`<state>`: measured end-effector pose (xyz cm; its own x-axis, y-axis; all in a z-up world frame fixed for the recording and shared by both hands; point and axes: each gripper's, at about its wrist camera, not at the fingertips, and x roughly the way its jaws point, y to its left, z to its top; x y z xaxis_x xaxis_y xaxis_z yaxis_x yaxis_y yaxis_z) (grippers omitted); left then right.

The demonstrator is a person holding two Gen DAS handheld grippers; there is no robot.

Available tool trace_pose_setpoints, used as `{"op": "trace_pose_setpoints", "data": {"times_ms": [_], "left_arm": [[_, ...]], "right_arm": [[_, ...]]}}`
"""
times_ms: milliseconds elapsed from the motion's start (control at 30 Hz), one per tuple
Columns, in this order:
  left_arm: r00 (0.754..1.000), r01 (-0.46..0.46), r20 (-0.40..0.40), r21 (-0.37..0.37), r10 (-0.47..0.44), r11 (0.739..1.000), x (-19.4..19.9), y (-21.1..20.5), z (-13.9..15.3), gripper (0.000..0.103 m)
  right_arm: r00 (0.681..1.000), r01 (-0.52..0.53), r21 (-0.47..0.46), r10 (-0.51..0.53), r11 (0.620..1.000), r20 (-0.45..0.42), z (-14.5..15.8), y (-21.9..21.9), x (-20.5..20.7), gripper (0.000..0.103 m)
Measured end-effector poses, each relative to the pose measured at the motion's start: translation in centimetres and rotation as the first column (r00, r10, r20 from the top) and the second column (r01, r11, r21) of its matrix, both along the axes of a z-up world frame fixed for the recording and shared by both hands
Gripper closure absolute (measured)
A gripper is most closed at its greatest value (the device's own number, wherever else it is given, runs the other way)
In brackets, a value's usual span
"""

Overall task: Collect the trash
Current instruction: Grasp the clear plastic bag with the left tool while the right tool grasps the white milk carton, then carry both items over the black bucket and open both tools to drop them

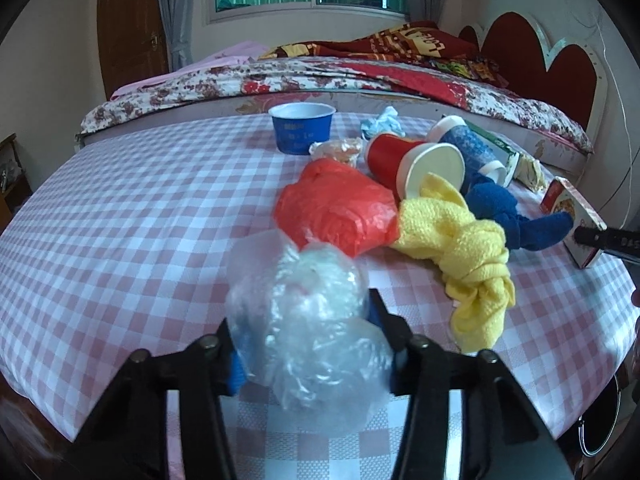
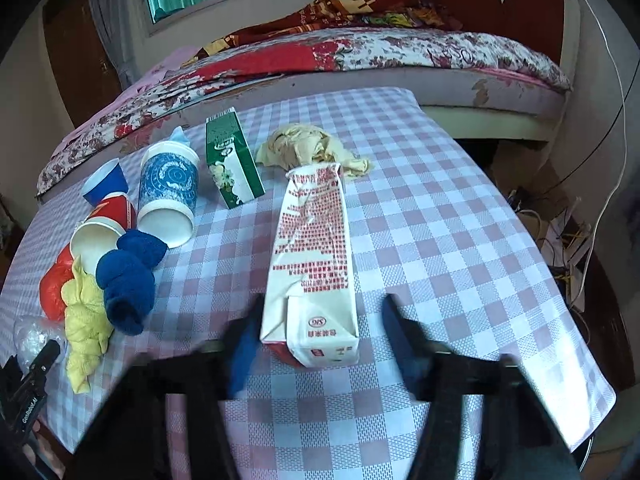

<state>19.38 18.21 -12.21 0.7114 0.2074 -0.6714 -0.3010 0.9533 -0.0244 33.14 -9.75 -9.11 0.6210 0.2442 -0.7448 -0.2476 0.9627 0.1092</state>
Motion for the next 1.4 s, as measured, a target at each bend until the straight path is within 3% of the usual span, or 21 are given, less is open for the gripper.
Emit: {"op": "trace_pose_setpoints", "data": {"times_ms": [400, 600, 767, 1067, 1267, 1400], "left_arm": [[0.995, 0.037, 0.097, 0.002, -0.037, 0.999, -2.9, -1.6, 3.9, 0.057], [0.979, 0.146, 0.141, 0.019, -0.148, 0.989, -3.2, -6.6, 5.9, 0.057], [0.95, 0.267, 0.158, 0.027, -0.268, 0.963, -2.8, -11.8, 6.9, 0.057], [0.871, 0.469, 0.164, 0.007, -0.464, 0.883, -2.3, -21.0, 7.3, 0.057], [0.797, 0.593, 0.143, -0.002, -0.587, 0.805, -2.7, -27.2, 6.6, 0.057], [0.733, 0.677, 0.124, -0.032, -0.669, 0.736, -3.4, -31.4, 5.6, 0.057]], "right_arm": [[0.994, -0.022, 0.04, 0.018, 0.999, 0.107, 3.0, -3.0, -4.6, 0.065], [0.986, 0.006, 0.065, -0.017, 0.998, 0.166, 4.8, -6.5, -8.3, 0.065], [0.979, 0.05, 0.072, -0.063, 0.996, 0.192, 5.5, -10.2, -11.0, 0.065], [0.966, 0.175, 0.046, -0.18, 0.984, 0.186, 4.7, -18.3, -15.4, 0.065], [0.954, 0.253, 0.03, -0.255, 0.967, 0.156, 3.2, -23.3, -17.8, 0.065], [0.948, 0.291, 0.013, -0.29, 0.957, 0.13, 2.0, -26.1, -19.1, 0.065]]}}
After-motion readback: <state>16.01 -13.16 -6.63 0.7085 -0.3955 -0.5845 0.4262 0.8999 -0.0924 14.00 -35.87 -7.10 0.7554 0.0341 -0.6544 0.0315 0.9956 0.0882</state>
